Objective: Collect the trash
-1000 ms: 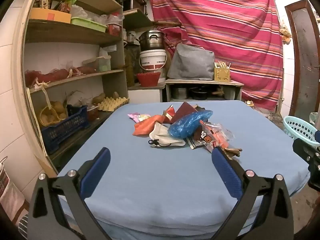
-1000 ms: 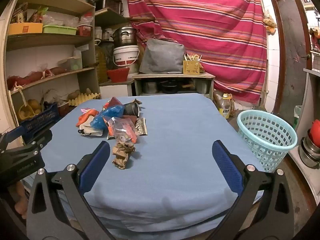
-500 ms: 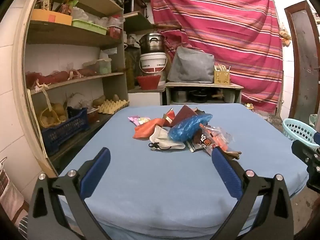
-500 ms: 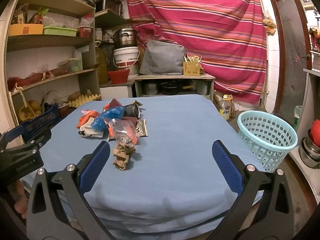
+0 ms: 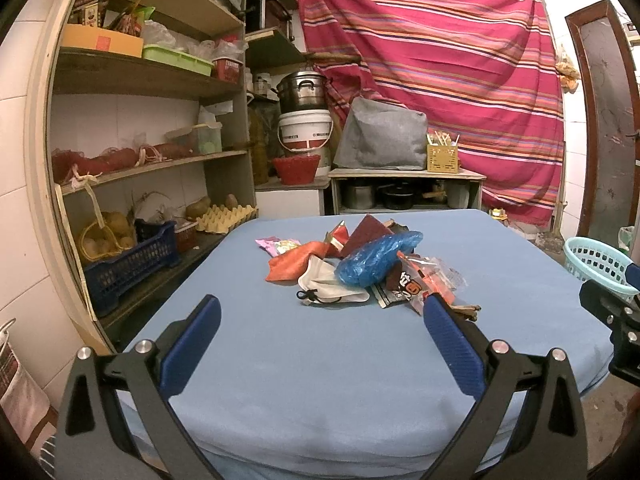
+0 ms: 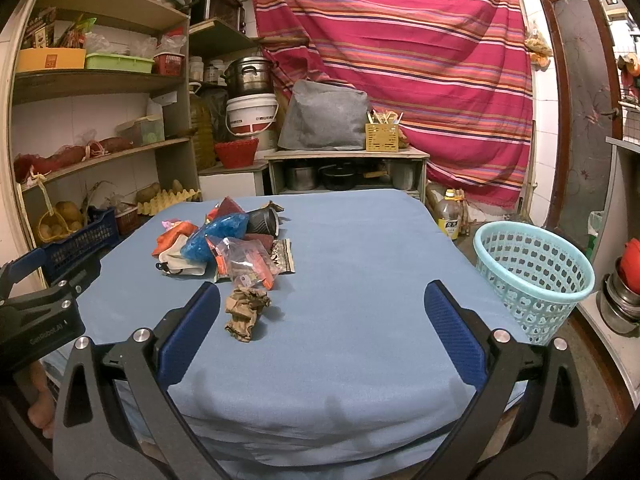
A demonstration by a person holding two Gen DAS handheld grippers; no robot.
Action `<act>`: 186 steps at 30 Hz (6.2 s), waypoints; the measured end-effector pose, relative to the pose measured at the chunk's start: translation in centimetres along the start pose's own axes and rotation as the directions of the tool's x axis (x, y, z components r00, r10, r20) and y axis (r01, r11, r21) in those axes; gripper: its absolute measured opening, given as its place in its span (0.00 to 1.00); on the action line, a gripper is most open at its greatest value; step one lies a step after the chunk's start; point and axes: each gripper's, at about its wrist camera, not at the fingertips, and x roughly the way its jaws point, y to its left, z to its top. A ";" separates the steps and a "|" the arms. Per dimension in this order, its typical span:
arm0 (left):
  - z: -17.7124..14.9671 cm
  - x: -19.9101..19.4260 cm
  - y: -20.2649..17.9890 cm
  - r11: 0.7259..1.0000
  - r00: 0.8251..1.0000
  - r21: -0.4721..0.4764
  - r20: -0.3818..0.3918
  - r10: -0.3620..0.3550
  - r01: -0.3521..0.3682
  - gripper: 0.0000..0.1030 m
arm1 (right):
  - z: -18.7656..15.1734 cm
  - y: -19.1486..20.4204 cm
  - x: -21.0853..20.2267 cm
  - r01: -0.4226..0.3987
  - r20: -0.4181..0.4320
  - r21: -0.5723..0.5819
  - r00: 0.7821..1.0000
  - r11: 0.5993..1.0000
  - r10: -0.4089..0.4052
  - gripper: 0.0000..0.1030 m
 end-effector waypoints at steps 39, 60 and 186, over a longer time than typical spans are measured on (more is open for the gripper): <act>0.1 -0.4 -0.1 1.000 1.000 -0.002 0.015 -0.003 0.003 0.96 | -0.1 -0.3 -0.5 0.005 0.036 -0.005 0.999 1.000 -0.005 0.96; 0.0 0.0 0.1 1.000 1.000 -0.007 0.000 -0.007 0.007 0.96 | -0.2 -0.4 -0.4 0.006 0.033 -0.006 0.999 1.000 -0.006 0.96; 3.5 15.6 -9.6 0.987 0.939 0.018 -0.311 -0.149 0.162 0.95 | 6.2 -14.5 11.1 -0.014 -0.207 0.068 0.978 0.998 0.028 0.53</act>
